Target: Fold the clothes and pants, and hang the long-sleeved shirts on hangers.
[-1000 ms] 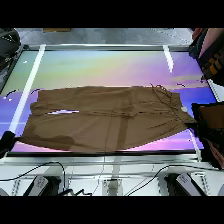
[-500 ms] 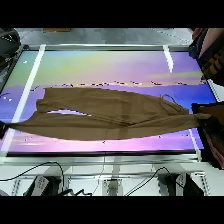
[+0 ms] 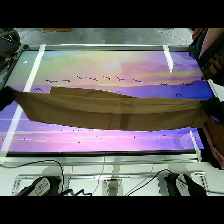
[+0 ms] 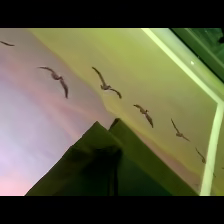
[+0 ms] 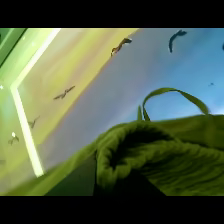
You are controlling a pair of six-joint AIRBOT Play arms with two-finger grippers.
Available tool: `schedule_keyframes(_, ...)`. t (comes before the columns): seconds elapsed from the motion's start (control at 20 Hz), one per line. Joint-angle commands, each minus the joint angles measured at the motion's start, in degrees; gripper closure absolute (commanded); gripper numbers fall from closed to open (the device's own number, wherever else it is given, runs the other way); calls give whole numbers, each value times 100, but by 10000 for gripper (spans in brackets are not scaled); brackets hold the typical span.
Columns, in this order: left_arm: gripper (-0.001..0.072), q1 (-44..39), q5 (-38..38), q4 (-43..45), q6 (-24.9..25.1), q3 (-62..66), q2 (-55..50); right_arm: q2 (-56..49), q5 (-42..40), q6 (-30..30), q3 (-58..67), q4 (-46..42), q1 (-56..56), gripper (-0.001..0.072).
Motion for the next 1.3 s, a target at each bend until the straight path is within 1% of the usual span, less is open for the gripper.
schedule_keyframes(0.0,694,-885,839,-20,-22,841,-1307,-1058,-1593,308,17,369,643,680)
schedule_keyframes(0.15,694,-1152,839,-20,-262,1888,-2538,-1814,-2529,420,17,872,844,680)
schedule_keyframes(0.25,694,-1250,837,-22,-334,2435,-3171,-2190,-2848,417,17,1416,903,680)
schedule_keyframes(0.3,693,-1274,839,-22,-426,2603,-3416,-2354,-3027,417,17,1550,935,680)
schedule_keyframes(0.35,692,-1300,841,-20,-544,2702,-3602,-2498,-3209,417,22,1591,977,680)
schedule_keyframes(0.45,676,-1314,837,-17,-538,2736,-3792,-2771,-3257,398,166,1565,1049,675)
schedule_keyframes(0.5,481,-1311,765,-17,-533,2736,-3821,-2894,-3259,350,280,1528,1080,548)
schedule_keyframes(0.55,-5,-1311,662,-17,-535,2739,-3810,-2990,-3217,341,409,1434,1104,85)
schedule_keyframes(0.6,-8,-1305,501,-17,-533,2750,-3755,-3018,-3145,295,525,1209,1119,23)
schedule_keyframes(0.65,-7,-1266,328,-15,-533,2752,-3663,-3010,-3071,284,640,935,1119,24)
schedule_keyframes(0.75,-7,-1150,-2,313,-538,2752,-3416,-2953,-2782,284,909,448,1117,24)
schedule_keyframes(0.85,-4,-922,-682,813,-542,2752,-3136,-2889,-2396,284,1172,48,1117,24)
schedule_keyframes(0.9,12,-782,-1132,973,-599,2752,-3038,-2859,-2227,284,1272,-98,1117,24)
schedule_keyframes(0.95,42,-627,-1598,1176,-866,2752,-2990,-2833,-2131,284,1325,-186,1117,24)
schedule_keyframes(1.0,123,-450,-2153,1499,-1279,2750,-2981,-2820,-2031,284,1360,-258,1117,25)
schedule_keyframes(1.05,128,-293,-2680,1888,-1578,2693,-2983,-2815,-1961,284,1360,-278,1117,25)
schedule_keyframes(1.1,128,-173,-3091,2157,-1700,2568,-2979,-2815,-1860,284,1360,-297,1117,25)
schedule_keyframes(1.15,127,-72,-3368,2243,-1692,2365,-2962,-2815,-1781,284,1360,-339,1119,25)
schedule_keyframes(1.2,128,-4,-3390,2229,-1694,2048,-2883,-2815,-1698,284,1360,-382,1117,25)
schedule_keyframes(1.25,128,9,-3191,2190,-1692,1694,-2758,-2815,-1606,284,1360,-437,1117,25)
